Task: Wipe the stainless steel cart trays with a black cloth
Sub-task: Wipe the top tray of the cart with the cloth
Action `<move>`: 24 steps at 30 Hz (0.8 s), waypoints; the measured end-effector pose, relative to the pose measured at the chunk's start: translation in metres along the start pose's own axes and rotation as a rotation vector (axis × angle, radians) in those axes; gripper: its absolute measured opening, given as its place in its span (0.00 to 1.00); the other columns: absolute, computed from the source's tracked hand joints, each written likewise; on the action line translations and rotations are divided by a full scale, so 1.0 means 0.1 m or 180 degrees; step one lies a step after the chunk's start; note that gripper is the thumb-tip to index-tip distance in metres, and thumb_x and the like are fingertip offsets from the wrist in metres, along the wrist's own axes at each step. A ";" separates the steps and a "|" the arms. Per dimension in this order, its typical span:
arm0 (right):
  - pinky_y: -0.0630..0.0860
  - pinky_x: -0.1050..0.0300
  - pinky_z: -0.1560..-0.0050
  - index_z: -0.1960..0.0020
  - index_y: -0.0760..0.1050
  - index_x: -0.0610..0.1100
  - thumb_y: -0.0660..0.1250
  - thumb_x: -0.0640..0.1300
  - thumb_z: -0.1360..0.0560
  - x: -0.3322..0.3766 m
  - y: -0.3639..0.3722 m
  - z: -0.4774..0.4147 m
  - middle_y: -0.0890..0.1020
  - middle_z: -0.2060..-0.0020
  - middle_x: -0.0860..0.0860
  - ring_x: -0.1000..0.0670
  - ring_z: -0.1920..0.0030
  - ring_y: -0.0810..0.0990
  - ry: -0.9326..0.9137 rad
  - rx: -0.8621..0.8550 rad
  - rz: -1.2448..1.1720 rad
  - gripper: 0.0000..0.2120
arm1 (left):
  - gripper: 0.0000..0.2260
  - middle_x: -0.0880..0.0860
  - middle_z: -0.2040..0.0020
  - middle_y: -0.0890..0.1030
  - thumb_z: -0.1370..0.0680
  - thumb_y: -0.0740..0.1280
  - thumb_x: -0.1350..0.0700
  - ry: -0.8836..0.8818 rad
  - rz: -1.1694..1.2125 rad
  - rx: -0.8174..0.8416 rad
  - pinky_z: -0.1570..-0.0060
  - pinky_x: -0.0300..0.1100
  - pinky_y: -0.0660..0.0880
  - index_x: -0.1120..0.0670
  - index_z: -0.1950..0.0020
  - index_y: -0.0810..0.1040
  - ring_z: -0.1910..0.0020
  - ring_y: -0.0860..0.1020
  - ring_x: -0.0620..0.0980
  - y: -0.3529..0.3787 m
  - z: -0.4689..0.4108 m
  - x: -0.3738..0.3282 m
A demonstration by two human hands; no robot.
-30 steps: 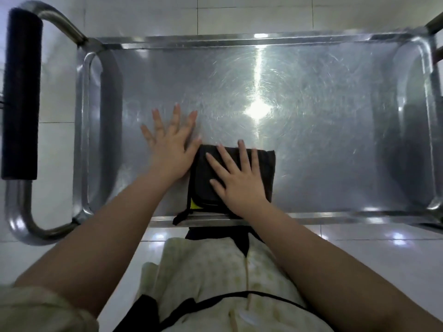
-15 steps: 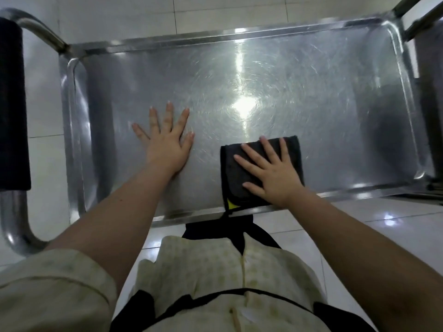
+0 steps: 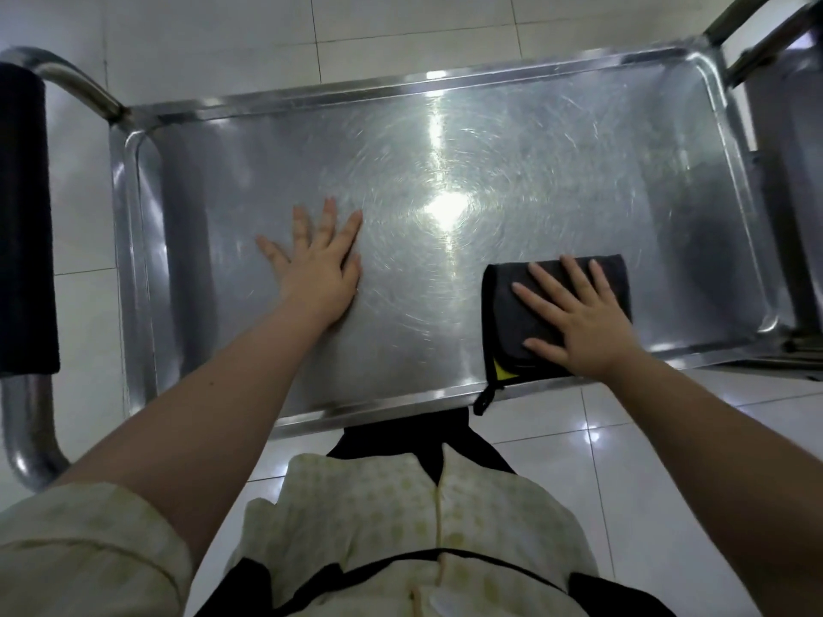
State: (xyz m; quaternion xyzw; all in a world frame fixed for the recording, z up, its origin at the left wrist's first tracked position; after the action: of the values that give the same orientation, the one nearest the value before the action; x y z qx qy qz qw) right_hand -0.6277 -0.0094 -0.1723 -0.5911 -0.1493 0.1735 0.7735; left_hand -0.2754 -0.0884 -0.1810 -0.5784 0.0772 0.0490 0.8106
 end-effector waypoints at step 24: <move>0.37 0.26 0.30 0.22 0.43 0.64 0.43 0.71 0.25 -0.22 -0.25 -1.52 0.46 0.20 0.54 0.37 0.22 0.40 0.0945 -0.0095 -0.0334 0.33 | 0.27 0.49 0.19 0.43 0.20 0.40 0.34 0.0302 -0.0226 -0.0412 0.33 0.75 0.41 0.38 0.21 0.42 0.21 0.41 0.59 0.19 -0.58 -0.82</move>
State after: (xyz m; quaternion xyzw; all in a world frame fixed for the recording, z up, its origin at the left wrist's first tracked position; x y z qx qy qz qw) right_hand -0.5787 -0.1562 -0.1876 -0.6131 -0.0665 0.0413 0.7862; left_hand -0.3636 -0.1361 -0.2025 -0.6336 0.0916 -0.0023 0.7682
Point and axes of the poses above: each hand's wrist, its own z-axis away from the middle knuckle, its own y-axis out of the palm, x = y × z, the point moved 3 cm from there along -z, towards the middle knuckle
